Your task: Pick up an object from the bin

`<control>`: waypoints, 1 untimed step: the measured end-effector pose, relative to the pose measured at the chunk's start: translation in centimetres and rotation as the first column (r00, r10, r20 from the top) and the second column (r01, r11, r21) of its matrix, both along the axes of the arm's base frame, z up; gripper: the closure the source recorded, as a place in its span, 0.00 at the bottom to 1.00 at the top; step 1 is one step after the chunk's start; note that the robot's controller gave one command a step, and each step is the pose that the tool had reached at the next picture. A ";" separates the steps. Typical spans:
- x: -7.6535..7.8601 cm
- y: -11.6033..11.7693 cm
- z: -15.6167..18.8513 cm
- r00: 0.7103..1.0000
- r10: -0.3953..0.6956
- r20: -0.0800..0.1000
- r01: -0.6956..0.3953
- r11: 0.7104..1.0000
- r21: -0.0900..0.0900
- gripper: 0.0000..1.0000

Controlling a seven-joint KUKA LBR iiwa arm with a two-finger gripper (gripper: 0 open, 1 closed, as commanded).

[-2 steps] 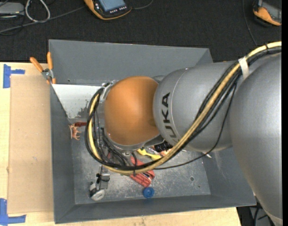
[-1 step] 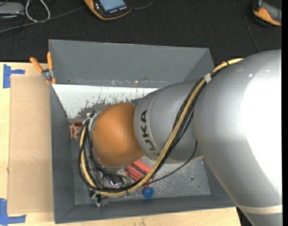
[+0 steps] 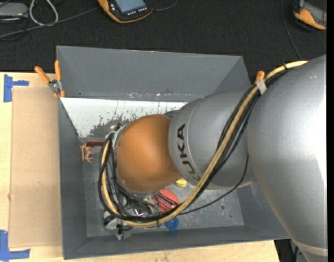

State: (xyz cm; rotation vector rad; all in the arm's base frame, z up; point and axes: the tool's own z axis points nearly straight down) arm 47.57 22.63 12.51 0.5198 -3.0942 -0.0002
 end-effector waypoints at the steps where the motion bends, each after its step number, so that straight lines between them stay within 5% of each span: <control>1: -0.5 -2.1 -1.3 0.967 0.256 0.005 -0.256 0.967 0.002 0.00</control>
Offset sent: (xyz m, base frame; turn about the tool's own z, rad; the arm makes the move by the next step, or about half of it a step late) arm -0.0018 -0.0030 -0.0551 -0.2125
